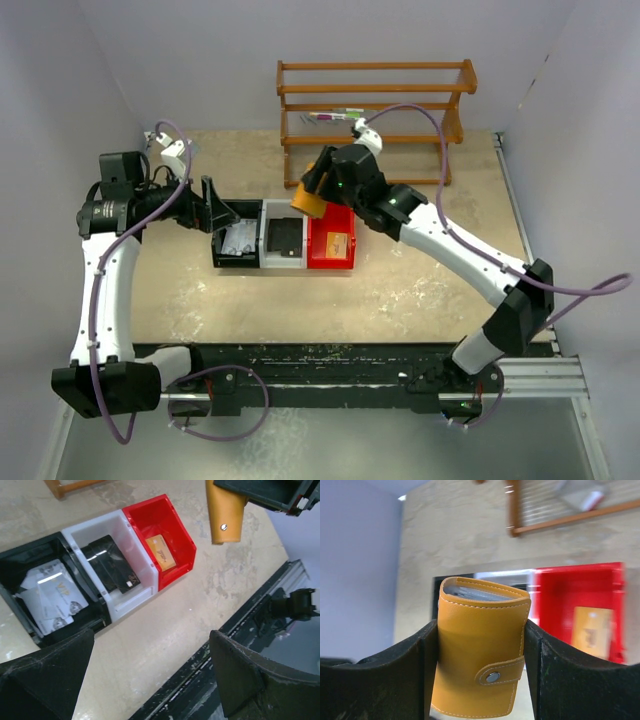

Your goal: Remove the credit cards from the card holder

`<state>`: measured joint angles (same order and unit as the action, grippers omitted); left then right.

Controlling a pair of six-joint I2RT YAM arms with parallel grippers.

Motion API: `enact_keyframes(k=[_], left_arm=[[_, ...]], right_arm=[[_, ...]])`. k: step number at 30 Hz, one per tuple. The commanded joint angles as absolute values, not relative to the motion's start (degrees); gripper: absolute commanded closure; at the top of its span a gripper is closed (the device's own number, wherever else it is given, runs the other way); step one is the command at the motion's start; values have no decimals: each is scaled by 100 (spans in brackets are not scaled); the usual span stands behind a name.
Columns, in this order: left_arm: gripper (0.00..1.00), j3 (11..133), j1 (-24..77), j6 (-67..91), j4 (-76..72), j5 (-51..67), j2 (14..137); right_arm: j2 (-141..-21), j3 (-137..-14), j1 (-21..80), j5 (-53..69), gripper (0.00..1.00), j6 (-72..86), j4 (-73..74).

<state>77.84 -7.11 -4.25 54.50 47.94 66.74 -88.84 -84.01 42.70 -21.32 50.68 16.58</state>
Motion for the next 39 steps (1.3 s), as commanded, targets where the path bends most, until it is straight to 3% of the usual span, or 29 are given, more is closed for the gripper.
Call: enact_keyframes(k=[1, 9, 16, 24, 31, 35, 39], left_arm=[[1, 7566, -730, 223, 5003, 5496, 6714], [1, 7417, -737, 540, 4806, 5927, 6604], [1, 7375, -736, 510, 4801, 5884, 6603], [28, 7383, -734, 444, 4883, 6010, 6645], [72, 7519, -738, 177, 5218, 6033, 6623], [95, 7700, -738, -92, 5537, 5865, 6712], [100, 7945, -743, -302, 5770, 5552, 6799]], right_arm=[[-9310, -9234, 4764, -1936, 40, 5313, 1335], [-10057, -10304, 5474, -1968, 40, 5361, 1136], [-10210, -10537, 5799, -1944, 40, 5398, 856], [-10256, -10579, 5990, -1959, 39, 5491, 707], [-10223, -10546, 6027, -1981, 37, 5389, 613], [-10154, -10496, 5972, -1597, 25, 5355, 743], [-9908, -10372, 5840, -1394, 14, 5136, 933]])
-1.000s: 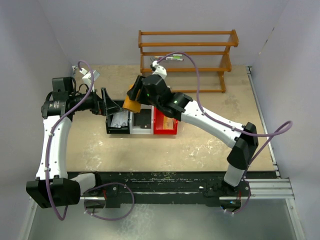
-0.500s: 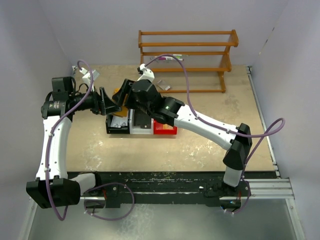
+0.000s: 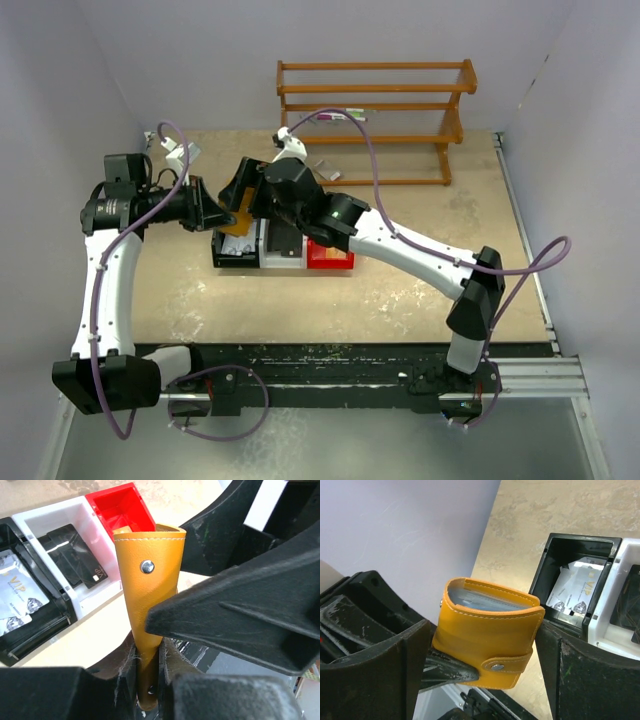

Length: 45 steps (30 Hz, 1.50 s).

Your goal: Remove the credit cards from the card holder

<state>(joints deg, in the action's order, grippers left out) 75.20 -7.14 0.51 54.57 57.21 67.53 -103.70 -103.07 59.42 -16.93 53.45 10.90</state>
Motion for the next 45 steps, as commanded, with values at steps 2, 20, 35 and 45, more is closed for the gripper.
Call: enact_keyframes(k=[2, 20, 35, 45], left_arm=[[100, 8030, -743, -305, 5751, 5294, 6778], [100, 8128, -739, -397, 5513, 4632, 6460], [100, 8153, -738, -421, 5565, 4773, 6378], [100, 8220, -736, -533, 5726, 4906, 6307]], right_arm=[[-9652, -10129, 5783, -1343, 12, 5047, 1008], [-9562, -9861, 5763, -227, 32, 5042, 884], [-10305, -10483, 5807, -532, 43, 5123, 1268], [-10691, -10813, 5805, -1017, 56, 5084, 1555]])
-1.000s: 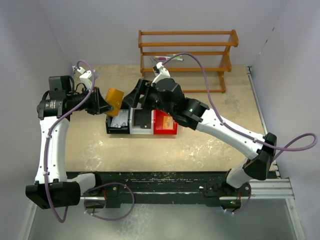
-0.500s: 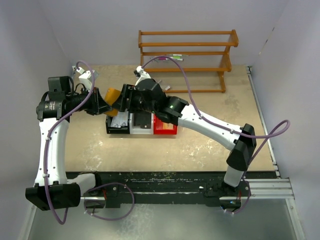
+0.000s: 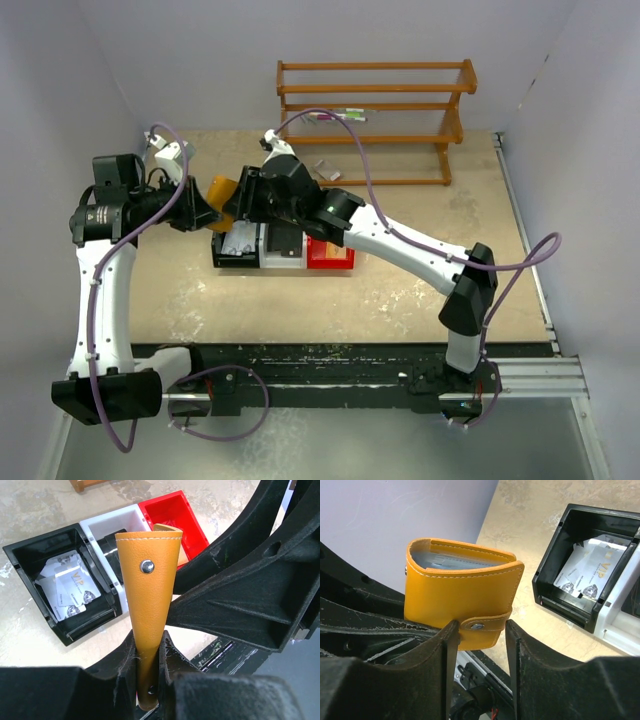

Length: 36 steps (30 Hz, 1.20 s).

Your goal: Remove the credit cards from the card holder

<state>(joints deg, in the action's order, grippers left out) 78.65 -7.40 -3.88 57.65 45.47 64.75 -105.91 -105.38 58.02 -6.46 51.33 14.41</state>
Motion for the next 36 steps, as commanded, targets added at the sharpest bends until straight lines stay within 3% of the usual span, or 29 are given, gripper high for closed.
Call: enact_keyframes(k=[1, 15, 28, 31, 36], left_arm=[[100, 8237, -738, -548, 5742, 4912, 6310], [100, 8357, -737, -720, 5854, 4826, 6266], [100, 8457, -738, -824, 5861, 4659, 6213], [100, 8505, -739, -825, 5886, 4694, 6214], [100, 8650, -738, -814, 6028, 4979, 6218]], right_arm=[[-10702, -10799, 5808, -1058, 58, 5081, 1556], [-10494, -10571, 5795, -1713, 82, 4783, 1810], [-9960, -9682, 5571, -1833, 86, 4755, 1783], [-9670, -9238, 5387, -1516, 79, 4627, 1559], [-9048, -8273, 4874, 467, 45, 3916, 381]])
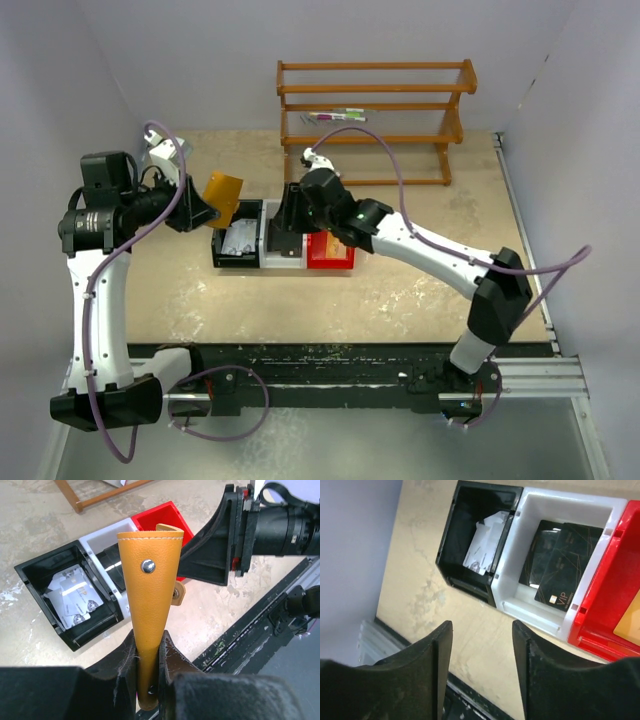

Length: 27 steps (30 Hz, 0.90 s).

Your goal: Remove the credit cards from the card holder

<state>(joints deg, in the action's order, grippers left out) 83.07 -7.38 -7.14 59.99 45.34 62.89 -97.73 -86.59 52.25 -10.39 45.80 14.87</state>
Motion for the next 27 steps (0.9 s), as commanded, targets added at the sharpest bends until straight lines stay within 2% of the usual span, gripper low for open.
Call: enact_keyframes(k=[1, 4, 7, 15, 21, 27], left_arm=[[100, 8689, -739, -817, 6070, 5074, 6234], [100, 8776, -736, -820, 6174, 5342, 6263], [100, 8798, -737, -818, 6187, 5471, 6261], [100, 8635, -738, -949, 6157, 5447, 6256], [99, 8567, -738, -1116, 6160, 5409, 6239], [99, 8571, -733, -1188, 6189, 5528, 6177]], right_arm=[[-8926, -8142, 4772, 945, 39, 3750, 196], [-8616, -7996, 4523, 2190, 29, 3307, -126], [-8526, -8128, 4351, 2889, 20, 3136, -128], [-9157, -8997, 4529, 3160, 2, 3819, -633], [-9705, -9818, 4850, 2940, 3, 4021, -283], [-10063, -10145, 4860, 2461, 10, 3979, 354]])
